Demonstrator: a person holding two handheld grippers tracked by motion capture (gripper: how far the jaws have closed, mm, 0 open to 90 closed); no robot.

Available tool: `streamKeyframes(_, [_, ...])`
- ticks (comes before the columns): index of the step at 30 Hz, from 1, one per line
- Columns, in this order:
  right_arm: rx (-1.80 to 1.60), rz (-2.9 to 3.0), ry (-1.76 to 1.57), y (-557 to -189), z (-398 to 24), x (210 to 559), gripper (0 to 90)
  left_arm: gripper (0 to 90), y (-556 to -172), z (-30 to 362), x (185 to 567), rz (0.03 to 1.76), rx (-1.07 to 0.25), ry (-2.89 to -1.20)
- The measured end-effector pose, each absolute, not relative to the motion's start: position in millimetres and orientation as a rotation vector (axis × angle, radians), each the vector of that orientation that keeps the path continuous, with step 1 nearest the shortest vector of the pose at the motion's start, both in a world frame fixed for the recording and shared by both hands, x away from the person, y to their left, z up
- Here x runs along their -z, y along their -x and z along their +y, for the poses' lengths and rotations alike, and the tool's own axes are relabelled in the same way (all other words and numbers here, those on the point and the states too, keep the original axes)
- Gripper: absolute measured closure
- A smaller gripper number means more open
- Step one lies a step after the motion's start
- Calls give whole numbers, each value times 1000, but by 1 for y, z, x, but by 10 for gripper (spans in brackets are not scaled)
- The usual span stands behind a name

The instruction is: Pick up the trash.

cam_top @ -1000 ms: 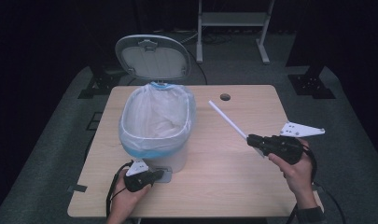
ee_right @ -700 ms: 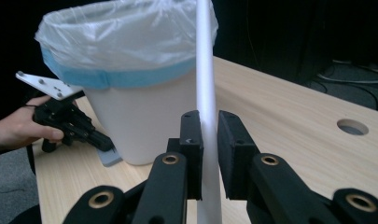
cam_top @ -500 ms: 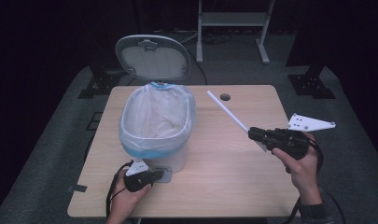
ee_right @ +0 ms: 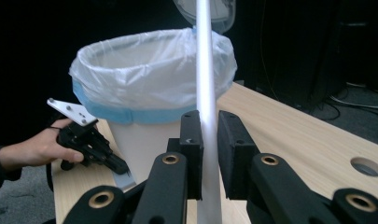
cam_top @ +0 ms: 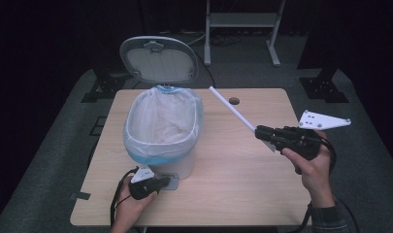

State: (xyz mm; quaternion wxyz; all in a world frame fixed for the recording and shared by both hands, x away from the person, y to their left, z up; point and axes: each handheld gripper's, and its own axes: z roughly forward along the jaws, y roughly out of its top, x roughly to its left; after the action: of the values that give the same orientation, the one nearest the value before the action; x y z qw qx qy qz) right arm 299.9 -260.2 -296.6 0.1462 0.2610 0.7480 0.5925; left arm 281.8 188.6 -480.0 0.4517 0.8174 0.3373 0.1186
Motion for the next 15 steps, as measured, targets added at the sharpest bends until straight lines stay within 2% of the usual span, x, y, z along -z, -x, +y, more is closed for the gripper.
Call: streamKeyframes(15, [-1747,2164,-689,-308,-243,277,800,900,-282,189,480,834,-292,-2019])
